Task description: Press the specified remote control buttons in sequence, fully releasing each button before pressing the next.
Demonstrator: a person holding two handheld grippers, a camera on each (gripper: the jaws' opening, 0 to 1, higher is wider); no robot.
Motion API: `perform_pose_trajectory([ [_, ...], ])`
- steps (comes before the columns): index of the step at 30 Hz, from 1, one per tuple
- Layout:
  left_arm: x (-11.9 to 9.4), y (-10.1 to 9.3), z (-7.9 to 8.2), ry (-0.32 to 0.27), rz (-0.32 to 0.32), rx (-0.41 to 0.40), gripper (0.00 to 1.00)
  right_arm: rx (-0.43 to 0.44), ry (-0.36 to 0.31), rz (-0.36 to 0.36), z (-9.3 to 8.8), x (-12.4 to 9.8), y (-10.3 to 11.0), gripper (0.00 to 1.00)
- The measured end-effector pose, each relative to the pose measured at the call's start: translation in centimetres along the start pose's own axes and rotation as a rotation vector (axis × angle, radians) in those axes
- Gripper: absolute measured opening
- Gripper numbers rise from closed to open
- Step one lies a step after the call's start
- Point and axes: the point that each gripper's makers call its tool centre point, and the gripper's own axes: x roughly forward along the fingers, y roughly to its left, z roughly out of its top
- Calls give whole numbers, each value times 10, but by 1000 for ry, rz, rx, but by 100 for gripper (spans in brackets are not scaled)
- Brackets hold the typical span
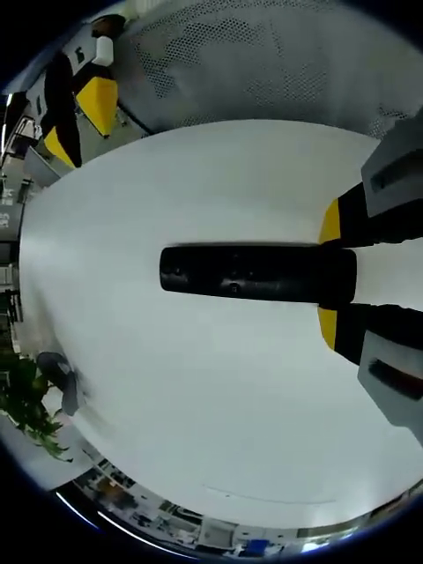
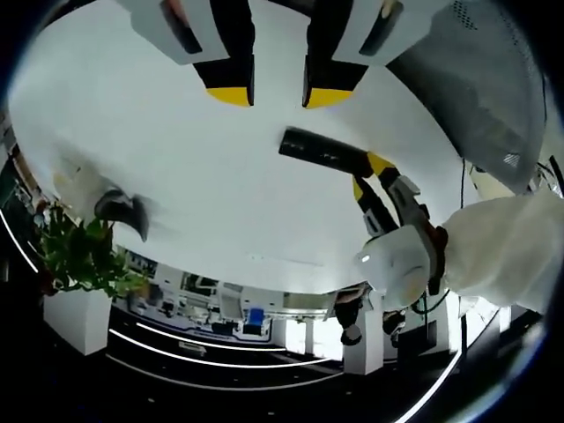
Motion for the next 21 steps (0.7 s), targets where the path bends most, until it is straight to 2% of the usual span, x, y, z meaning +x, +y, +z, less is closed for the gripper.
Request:
perform_pose_trajectory([
  [14,-3,-41,-8,-31,14,-45,24,3,22,19,-3,0,4,6],
  [21,-4,-55,-9,-61,16,-68,24,-10,40,38,-5,1,8,5],
])
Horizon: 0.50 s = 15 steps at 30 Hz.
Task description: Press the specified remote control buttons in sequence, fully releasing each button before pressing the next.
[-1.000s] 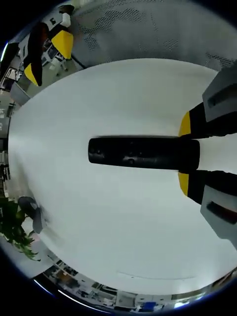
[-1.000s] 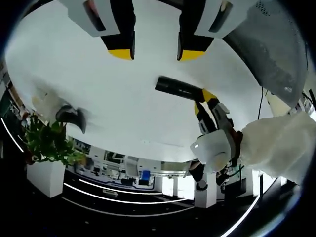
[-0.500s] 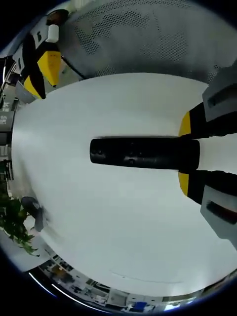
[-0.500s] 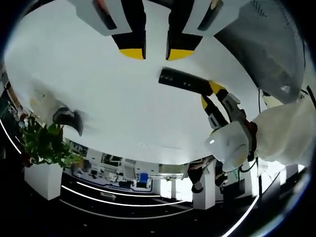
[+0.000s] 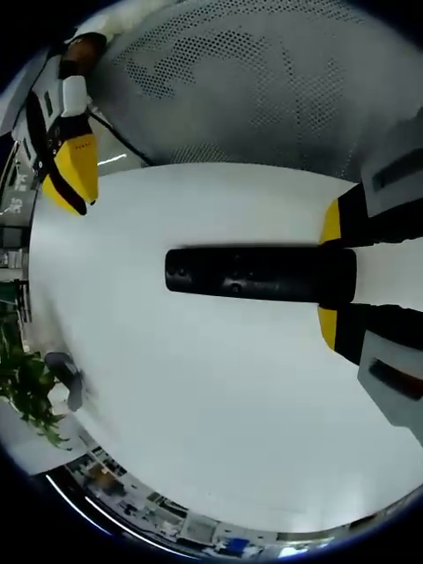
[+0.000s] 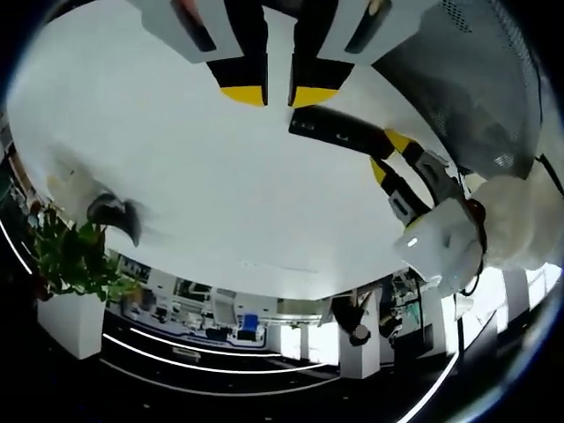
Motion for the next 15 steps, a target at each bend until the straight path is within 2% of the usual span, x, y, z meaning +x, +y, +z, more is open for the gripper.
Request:
perform_pose_trajectory([
  [6,-1,-13,-1,-36,16,-35,24,0,16,9,-2,1,1,3],
  [10,-2,-23,-2,-65,13,-32,24,-3,31,30,-3,3,5,1],
  [15,-3,-31,-3,-114,28,-41,24,-24,102,88,-11,8,17,0],
])
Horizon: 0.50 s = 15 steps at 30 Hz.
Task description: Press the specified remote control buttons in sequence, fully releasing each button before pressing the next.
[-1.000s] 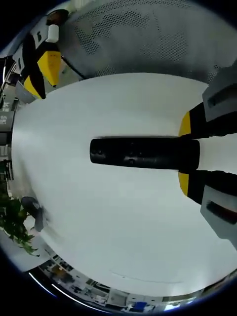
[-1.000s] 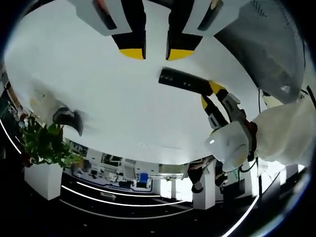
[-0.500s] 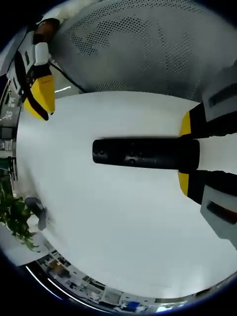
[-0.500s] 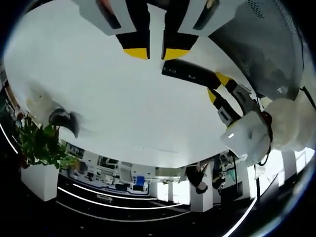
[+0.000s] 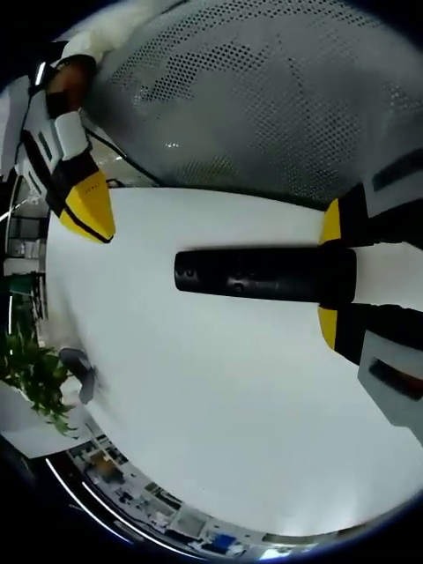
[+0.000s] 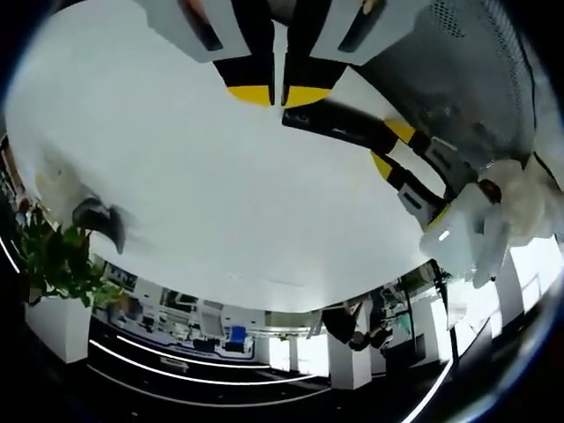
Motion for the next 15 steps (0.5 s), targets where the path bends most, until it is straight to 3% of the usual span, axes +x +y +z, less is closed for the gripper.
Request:
perform_pose_trajectory([
  [7,-2,-4,0,-51,28,7,23,-13,61,44,-8,3,8,0],
  [15,-3,-11,-1,-92,22,16,23,-31,111,75,-1,12,7,0],
])
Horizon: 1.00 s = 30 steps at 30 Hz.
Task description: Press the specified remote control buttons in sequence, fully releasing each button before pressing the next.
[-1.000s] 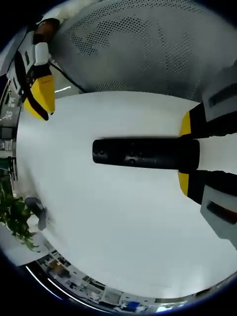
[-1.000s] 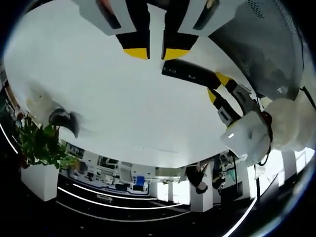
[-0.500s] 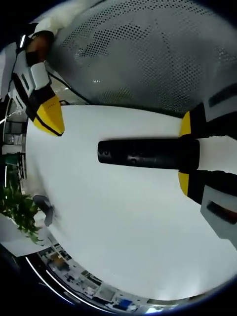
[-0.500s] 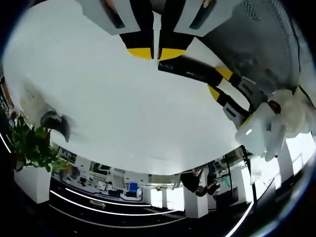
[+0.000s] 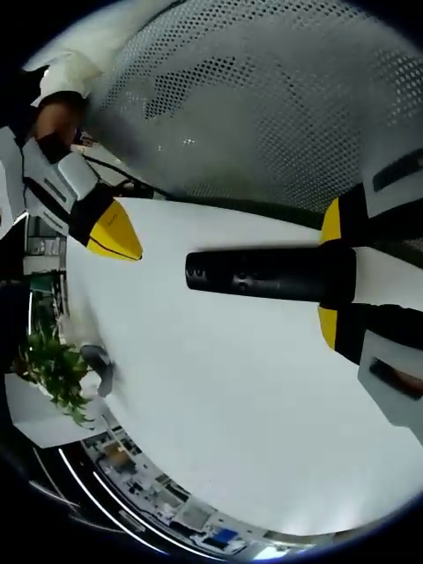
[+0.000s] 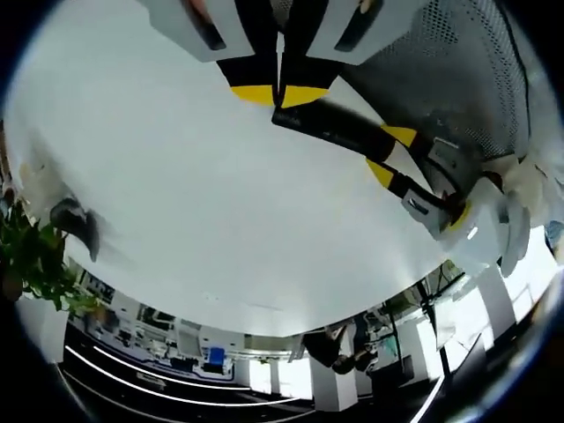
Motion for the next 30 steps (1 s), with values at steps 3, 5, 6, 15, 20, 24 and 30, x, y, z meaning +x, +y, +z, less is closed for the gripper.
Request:
perform_pose_trajectory([
  [3,0,-2,0,-7,-4,9,23,0,28,10,0,7,-1,0],
  [5,0,-4,1,-18,-10,30,23,-2,38,-1,-2,13,-4,0],
  [6,0,-4,1,-19,-13,32,23,-10,58,5,-4,14,-4,0],
  [15,1,-3,1,-35,-28,14,24,97,101,53,-14,31,-5,0],
  [20,1,-3,0,-62,-31,2,24,129,132,94,-21,34,1,0],
  [24,1,-3,0,-84,-36,-12,24,143,107,115,-17,34,3,0],
  [30,2,-4,2,-98,-35,-5,24,142,131,139,-21,37,9,0],
])
